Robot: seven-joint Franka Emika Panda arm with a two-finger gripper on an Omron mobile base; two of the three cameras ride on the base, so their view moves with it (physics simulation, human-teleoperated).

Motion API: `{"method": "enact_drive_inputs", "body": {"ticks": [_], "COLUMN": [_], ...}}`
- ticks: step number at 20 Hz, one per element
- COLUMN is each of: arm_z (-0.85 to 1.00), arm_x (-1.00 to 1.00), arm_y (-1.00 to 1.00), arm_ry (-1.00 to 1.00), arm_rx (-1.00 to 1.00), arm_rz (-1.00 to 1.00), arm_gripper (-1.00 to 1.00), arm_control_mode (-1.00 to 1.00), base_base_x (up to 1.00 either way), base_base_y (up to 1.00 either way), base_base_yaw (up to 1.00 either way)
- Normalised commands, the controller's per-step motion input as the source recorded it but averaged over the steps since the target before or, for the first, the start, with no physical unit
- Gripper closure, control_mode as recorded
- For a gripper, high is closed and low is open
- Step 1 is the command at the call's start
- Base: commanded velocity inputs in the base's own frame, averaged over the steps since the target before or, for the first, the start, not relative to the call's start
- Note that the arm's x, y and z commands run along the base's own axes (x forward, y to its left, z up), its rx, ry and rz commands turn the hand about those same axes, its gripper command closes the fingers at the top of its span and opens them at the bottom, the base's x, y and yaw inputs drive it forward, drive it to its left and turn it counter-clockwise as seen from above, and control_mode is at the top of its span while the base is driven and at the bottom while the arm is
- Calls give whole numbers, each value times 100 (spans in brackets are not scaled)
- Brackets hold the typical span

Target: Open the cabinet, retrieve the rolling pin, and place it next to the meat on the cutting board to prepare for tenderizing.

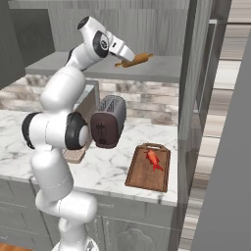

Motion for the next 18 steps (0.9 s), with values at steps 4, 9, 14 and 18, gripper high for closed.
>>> {"method": "enact_drive_inputs", "body": {"ticks": [4,9,14,18], "arm_z": [-7,-7,-14,-27], "arm_x": [13,6,5,0], "arm_y": [-7,-20,-20,-2], "arm_ry": [3,2,4,7], "arm_rx": [0,0,0,0], "arm_rz": [0,0,0,0], "arm_gripper": [-100,-100,-100,-100], "arm_control_mode": [-100,-100,-100,-100], "base_base_x": [0,0,0,0], "base_base_y": [0,0,0,0], "base_base_yaw": [0,0,0,0]}}
